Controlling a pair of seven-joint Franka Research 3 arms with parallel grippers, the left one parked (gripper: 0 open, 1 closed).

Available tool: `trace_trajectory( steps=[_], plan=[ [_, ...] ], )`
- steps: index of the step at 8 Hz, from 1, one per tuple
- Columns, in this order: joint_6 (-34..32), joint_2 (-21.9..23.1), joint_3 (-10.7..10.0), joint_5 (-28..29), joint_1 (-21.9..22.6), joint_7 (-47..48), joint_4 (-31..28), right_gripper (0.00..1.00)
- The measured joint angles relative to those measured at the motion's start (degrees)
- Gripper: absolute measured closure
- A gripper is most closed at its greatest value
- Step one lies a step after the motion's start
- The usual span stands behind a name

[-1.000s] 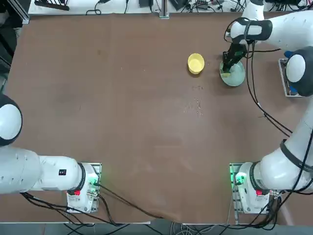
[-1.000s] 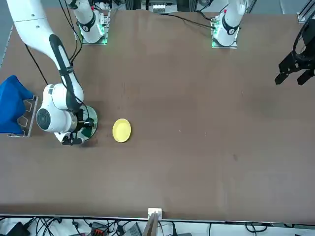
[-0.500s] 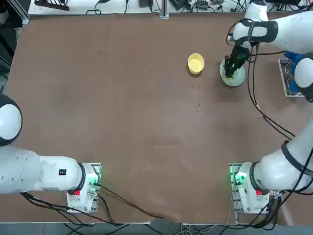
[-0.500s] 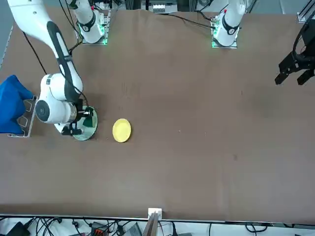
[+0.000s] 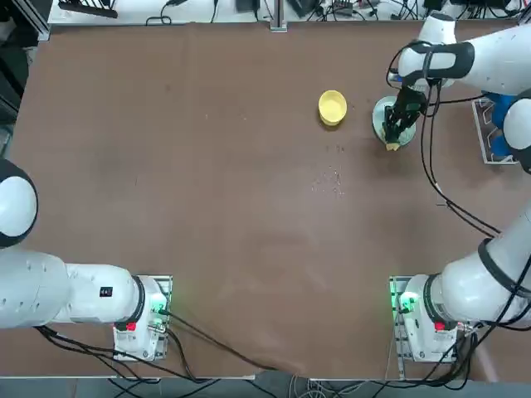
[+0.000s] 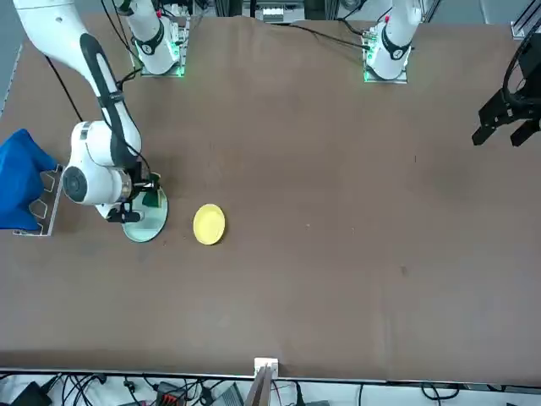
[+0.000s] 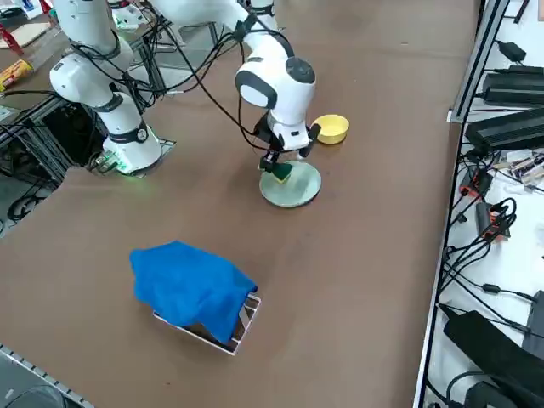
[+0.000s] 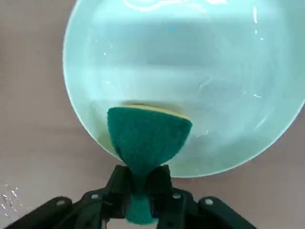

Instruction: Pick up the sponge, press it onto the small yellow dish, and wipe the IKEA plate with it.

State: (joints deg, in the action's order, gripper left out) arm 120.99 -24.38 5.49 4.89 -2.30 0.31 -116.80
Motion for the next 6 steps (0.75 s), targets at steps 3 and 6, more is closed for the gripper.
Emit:
trace_trajectory(
  steps=[3,6],
  plan=[
    [-0.02,0.00,-0.11,0.00,-2.82,-0.76,-0.15,0.77],
    [0.11,-0.48,-0.27,0.00,-7.41,-5.43,-0.26,0.77]
  ],
)
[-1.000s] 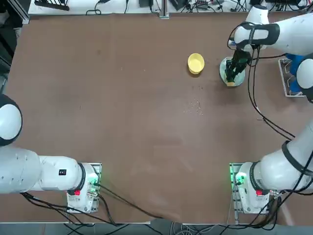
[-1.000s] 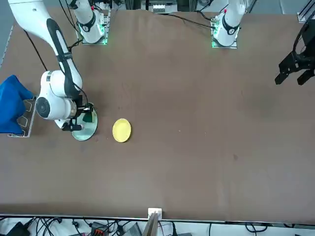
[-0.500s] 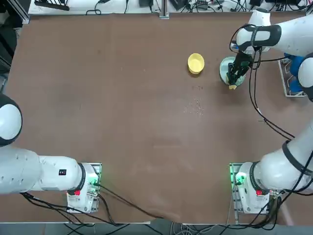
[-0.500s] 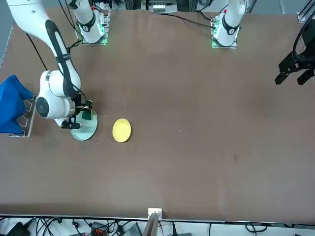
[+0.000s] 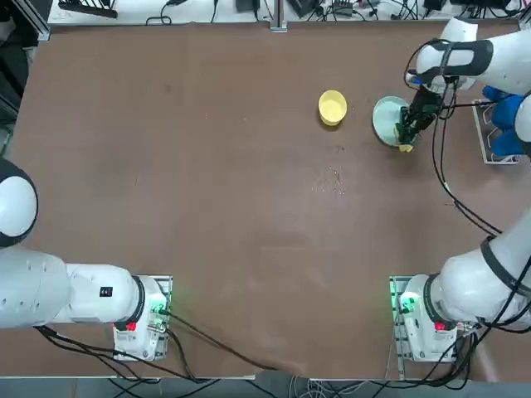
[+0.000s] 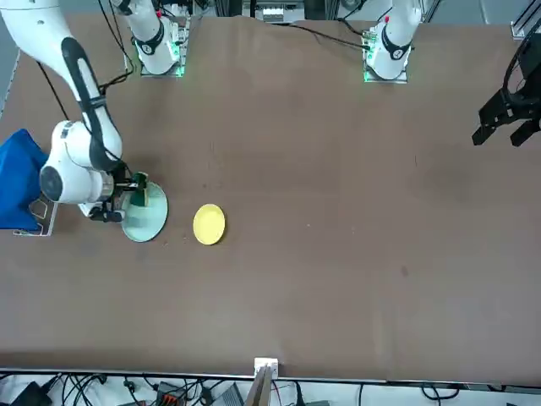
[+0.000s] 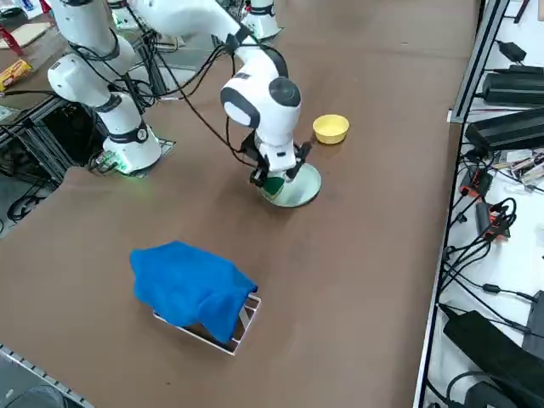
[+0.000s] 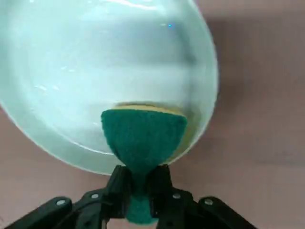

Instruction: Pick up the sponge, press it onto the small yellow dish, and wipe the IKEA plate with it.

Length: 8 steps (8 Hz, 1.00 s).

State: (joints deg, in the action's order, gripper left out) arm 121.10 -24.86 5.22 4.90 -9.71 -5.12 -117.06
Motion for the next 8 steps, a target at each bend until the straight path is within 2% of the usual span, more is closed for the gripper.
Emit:
trace_trajectory(
  steps=[3,8],
  plan=[
    [0.16,-0.98,-0.01,0.03,-2.04,-4.12,1.83,0.77],
    [-0.37,-5.70,0.06,-0.02,-3.03,-6.83,9.77,0.77]
  ],
)
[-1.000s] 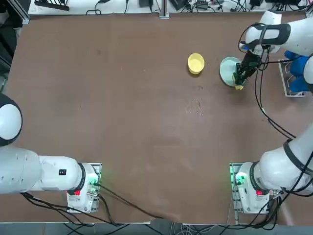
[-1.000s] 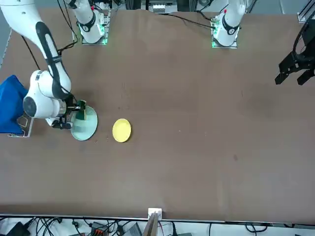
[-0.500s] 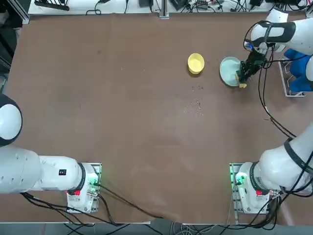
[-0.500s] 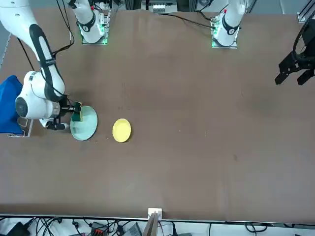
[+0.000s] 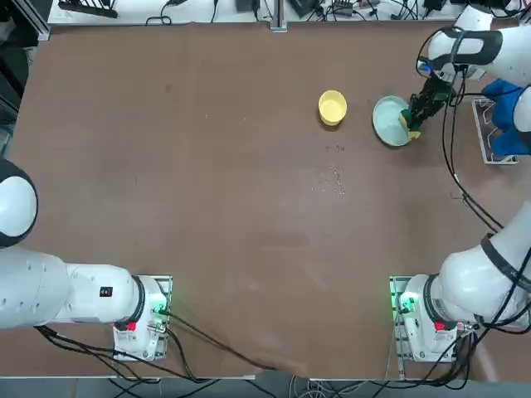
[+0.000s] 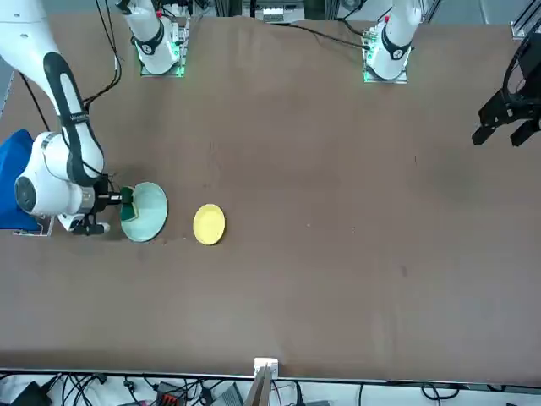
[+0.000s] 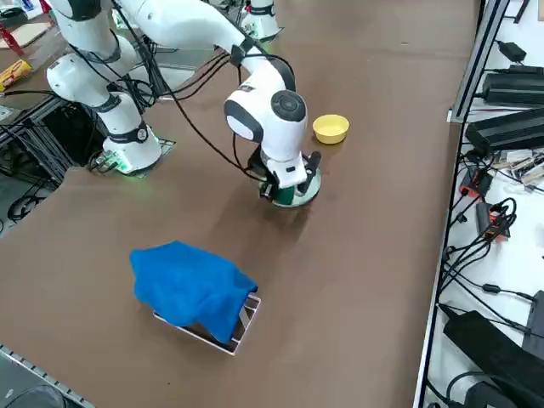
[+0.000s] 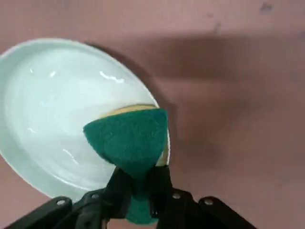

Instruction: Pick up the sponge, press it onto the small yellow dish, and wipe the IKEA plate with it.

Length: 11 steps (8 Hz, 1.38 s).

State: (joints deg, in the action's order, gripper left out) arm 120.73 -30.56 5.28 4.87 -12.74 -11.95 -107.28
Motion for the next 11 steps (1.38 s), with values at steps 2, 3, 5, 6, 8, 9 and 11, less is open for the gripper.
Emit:
trace_trajectory(
  steps=[2,3,5,6,8,9,11],
  plan=[
    [0.15,-2.65,0.55,0.12,0.49,-0.03,2.53,0.77],
    [0.16,-3.86,0.69,0.15,1.10,-0.02,3.79,0.78],
    [0.17,-5.16,0.72,1.79,3.08,0.26,6.01,0.78],
    [0.26,-5.69,0.71,2.88,4.24,0.85,6.95,0.78],
    [0.31,-6.28,0.71,3.79,6.22,3.19,7.92,0.78],
    [0.30,-6.38,0.70,4.33,6.96,4.29,7.97,0.78],
    [0.19,-6.50,0.70,5.61,8.30,6.22,7.84,0.78]
  ],
)
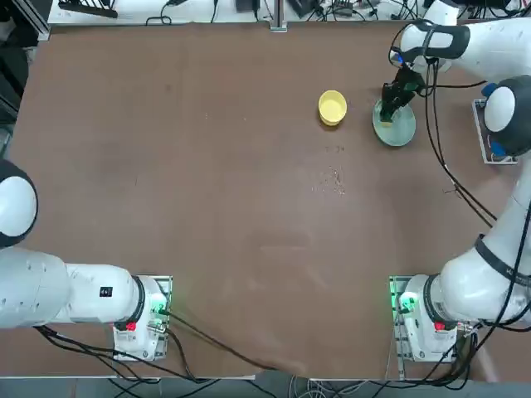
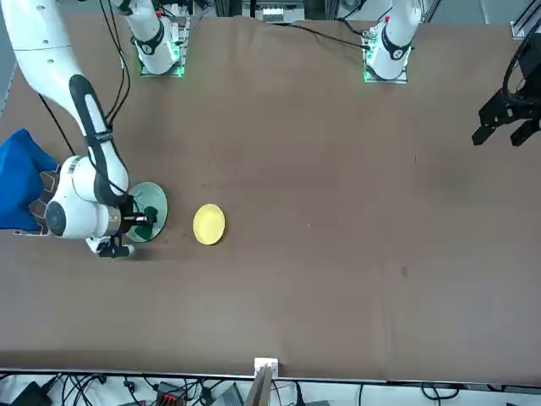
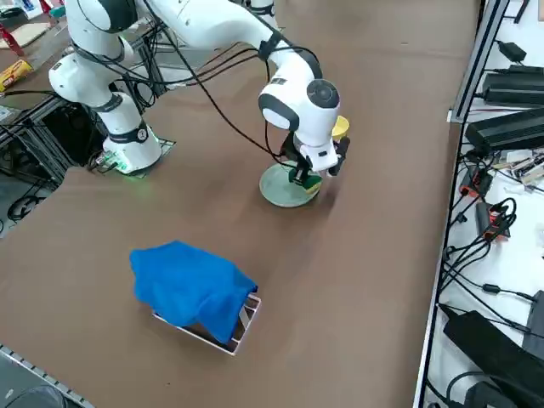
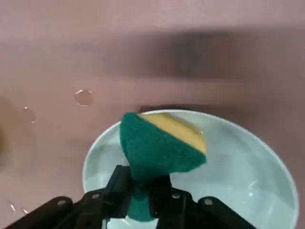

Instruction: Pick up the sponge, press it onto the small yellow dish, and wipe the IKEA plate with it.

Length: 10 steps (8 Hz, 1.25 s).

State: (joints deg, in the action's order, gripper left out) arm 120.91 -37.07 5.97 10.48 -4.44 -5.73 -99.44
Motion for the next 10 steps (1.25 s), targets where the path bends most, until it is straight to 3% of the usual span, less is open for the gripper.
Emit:
trace_trajectory(
  steps=[5,10],
  plan=[
    [0.01,2.93,-0.04,1.83,1.11,1.42,-5.31,0.78],
    [-0.01,7.56,-0.38,1.83,-2.10,-2.15,-12.43,0.78]
  ],
)
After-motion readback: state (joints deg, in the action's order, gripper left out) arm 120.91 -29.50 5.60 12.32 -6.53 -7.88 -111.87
